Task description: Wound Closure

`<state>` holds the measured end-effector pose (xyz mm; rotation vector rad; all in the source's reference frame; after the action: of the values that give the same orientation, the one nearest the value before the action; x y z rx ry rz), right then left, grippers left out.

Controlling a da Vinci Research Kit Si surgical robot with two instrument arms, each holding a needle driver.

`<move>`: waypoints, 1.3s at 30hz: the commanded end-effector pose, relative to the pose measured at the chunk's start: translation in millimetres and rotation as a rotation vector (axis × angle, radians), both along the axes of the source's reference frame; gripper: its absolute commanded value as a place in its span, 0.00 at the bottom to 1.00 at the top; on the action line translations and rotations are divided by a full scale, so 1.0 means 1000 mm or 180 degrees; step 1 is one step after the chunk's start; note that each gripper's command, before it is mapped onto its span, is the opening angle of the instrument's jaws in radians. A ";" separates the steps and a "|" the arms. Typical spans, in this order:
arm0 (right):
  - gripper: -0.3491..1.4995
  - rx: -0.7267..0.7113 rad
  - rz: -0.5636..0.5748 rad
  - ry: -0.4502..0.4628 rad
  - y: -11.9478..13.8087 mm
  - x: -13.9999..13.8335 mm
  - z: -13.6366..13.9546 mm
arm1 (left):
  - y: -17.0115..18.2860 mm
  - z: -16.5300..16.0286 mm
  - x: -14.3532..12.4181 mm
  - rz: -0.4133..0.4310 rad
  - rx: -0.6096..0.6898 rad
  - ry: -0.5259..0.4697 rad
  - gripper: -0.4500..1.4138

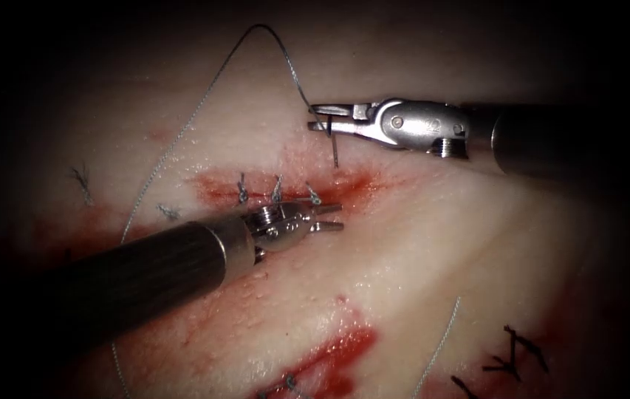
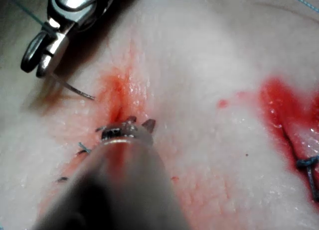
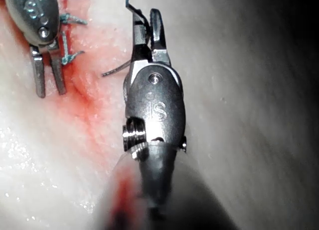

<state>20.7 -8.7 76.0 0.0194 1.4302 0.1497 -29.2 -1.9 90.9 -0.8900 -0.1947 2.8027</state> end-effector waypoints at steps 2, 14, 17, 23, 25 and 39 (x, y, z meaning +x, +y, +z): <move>0.00 0.0144 -0.0020 0.0027 -0.0001 0.0010 0.0007 | 0.0005 0.0002 0.0000 0.0008 -0.0020 0.0002 0.38; 0.00 0.1558 0.0052 0.0116 -0.0002 0.0010 0.0011 | 0.0004 -0.0002 0.0019 0.0032 -0.0014 0.0049 0.41; 0.00 0.2230 0.0086 0.0164 -0.0004 0.0011 0.0012 | 0.0004 -0.0002 0.0018 0.0027 -0.0014 0.0053 0.39; 0.00 0.2968 0.0109 0.0189 -0.0023 0.0011 0.0018 | 0.0004 -0.0004 0.0018 0.0024 -0.0004 0.0052 0.41; 0.00 0.3036 0.0116 0.0182 -0.0026 0.0011 0.0018 | 0.0004 -0.0005 0.0017 0.0024 0.0000 0.0051 0.41; 0.84 0.3303 0.0109 0.0450 -0.0035 0.0004 0.0013 | 0.0011 -0.0044 0.0004 0.0614 -0.0837 -0.0402 0.46</move>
<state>20.2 -12.8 76.7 0.8727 1.3559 0.9211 -28.3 -1.4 86.0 -1.1852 0.1112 3.0166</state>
